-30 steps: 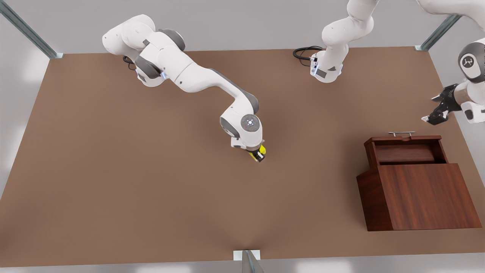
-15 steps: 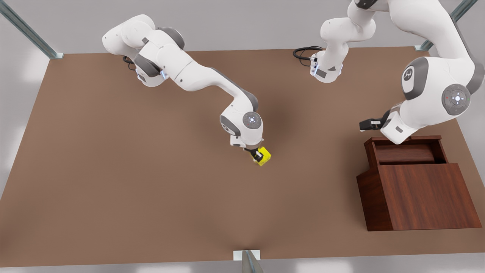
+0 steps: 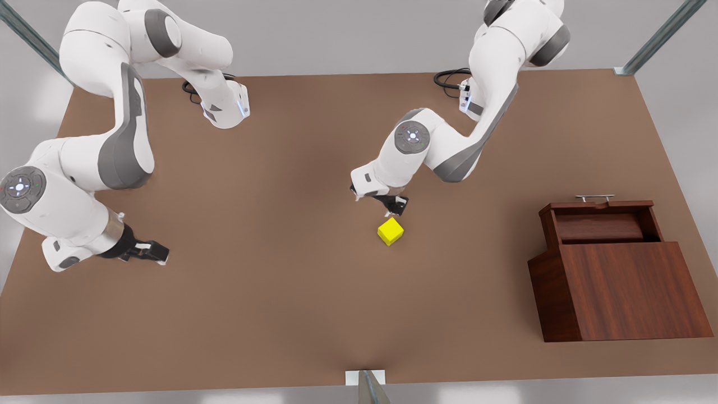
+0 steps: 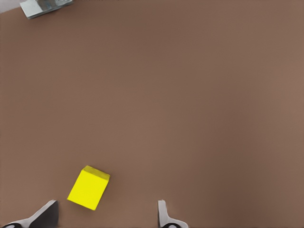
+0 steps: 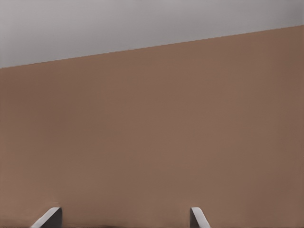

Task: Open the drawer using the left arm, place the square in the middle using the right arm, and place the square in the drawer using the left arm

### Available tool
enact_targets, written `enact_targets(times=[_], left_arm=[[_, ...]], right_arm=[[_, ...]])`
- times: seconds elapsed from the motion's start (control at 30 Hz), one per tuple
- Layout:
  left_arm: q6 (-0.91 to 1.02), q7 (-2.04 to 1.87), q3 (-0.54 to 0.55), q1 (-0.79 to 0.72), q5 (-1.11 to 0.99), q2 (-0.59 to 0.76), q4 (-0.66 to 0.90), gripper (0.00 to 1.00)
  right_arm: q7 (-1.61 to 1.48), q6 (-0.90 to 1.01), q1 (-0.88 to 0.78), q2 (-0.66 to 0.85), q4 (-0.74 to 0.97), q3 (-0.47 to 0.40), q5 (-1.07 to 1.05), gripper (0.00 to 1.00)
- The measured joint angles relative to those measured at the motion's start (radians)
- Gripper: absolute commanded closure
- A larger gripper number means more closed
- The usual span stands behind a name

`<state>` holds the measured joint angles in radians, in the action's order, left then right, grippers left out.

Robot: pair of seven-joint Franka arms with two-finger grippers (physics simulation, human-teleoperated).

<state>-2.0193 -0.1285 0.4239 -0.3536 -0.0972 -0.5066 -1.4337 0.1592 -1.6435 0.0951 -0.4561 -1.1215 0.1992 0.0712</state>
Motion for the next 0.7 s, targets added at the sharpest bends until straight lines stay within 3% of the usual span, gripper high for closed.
enact_targets(times=[0.1, 0.2, 0.37, 0.53, 0.6, 0.63, 0.7], left_arm=[[-0.086, 0.268, -0.048, -0.001, -0.016, 0.002, -0.08, 0.0], [-0.079, 0.257, -0.063, 0.001, -0.022, -0.057, -0.108, 0.0], [-0.099, 0.267, -0.076, 0.001, -0.028, -0.102, -0.119, 0.0], [-0.196, 0.26, -0.077, 0.0, -0.029, -0.138, -0.134, 0.0], [-0.2, 0.259, -0.084, -0.001, -0.031, -0.15, -0.133, 0.0], [-0.2, 0.26, -0.085, -0.001, -0.034, -0.15, -0.133, 0.0], [-0.2, 0.26, -0.089, -0.001, -0.038, -0.149, -0.142, 0.0]], right_arm=[[-0.127, 0.047, 0.007, 0.005, -0.018, 0.007, -0.072, 0.0], [-0.065, -0.214, -0.009, 0.176, -0.35, 0.013, -0.073, 0.0], [0.166, -0.219, -0.149, 0.167, -0.346, 0.013, -0.021, 0.0], [0.148, -0.193, -0.13, 0.17, -0.328, 0.001, -0.028, 0.0], [0.112, -0.085, -0.086, 0.268, -0.357, 0.001, -0.028, 0.0], [0.095, -0.081, -0.108, 0.342, -0.425, -0.037, -0.028, 0.0], [0.007, -0.079, -0.131, 0.334, -0.434, -0.106, -0.028, 0.0]])
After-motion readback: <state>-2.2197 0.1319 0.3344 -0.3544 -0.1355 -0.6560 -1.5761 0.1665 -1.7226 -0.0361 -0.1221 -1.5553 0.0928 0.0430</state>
